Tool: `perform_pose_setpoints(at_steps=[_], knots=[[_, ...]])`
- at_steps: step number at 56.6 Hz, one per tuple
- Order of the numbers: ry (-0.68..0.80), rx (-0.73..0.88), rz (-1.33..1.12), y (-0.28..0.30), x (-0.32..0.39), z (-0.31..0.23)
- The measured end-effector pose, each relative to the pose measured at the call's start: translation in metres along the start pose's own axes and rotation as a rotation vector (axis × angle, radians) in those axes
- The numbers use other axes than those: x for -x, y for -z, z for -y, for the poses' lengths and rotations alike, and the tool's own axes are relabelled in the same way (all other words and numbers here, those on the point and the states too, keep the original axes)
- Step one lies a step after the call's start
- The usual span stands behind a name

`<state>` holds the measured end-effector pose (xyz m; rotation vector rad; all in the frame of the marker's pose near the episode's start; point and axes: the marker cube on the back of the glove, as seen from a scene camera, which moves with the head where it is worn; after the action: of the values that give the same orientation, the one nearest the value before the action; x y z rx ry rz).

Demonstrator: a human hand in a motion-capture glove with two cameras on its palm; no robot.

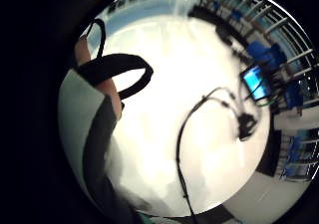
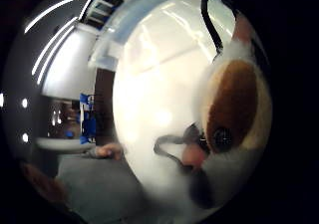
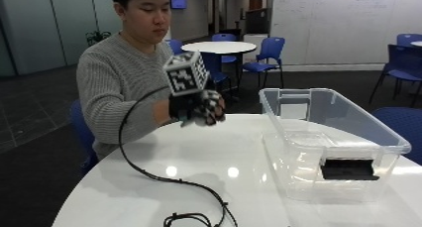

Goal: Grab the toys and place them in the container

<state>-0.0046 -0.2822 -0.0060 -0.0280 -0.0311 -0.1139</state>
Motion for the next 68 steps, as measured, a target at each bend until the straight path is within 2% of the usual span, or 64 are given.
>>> perform_pose_setpoints(at_steps=[6, 14, 27, 35, 47, 52, 58, 68], knots=[[0.099, -0.055, -0.05, 0.041, 0.03, -0.003], [0.131, -0.021, 0.035, 0.054, 0.053, 0.058], [0.0, 0.066, 0.017, -0.005, 0.111, 0.223], [0.024, 0.161, -0.054, -0.043, 0.129, 0.274], [0.004, 0.221, -0.064, -0.074, 0.127, 0.291], [-0.043, 0.34, -0.087, -0.089, 0.121, 0.288], [0.001, 0.452, -0.118, -0.1, 0.113, 0.279], [-0.009, 0.435, -0.054, -0.1, 0.123, 0.272]])
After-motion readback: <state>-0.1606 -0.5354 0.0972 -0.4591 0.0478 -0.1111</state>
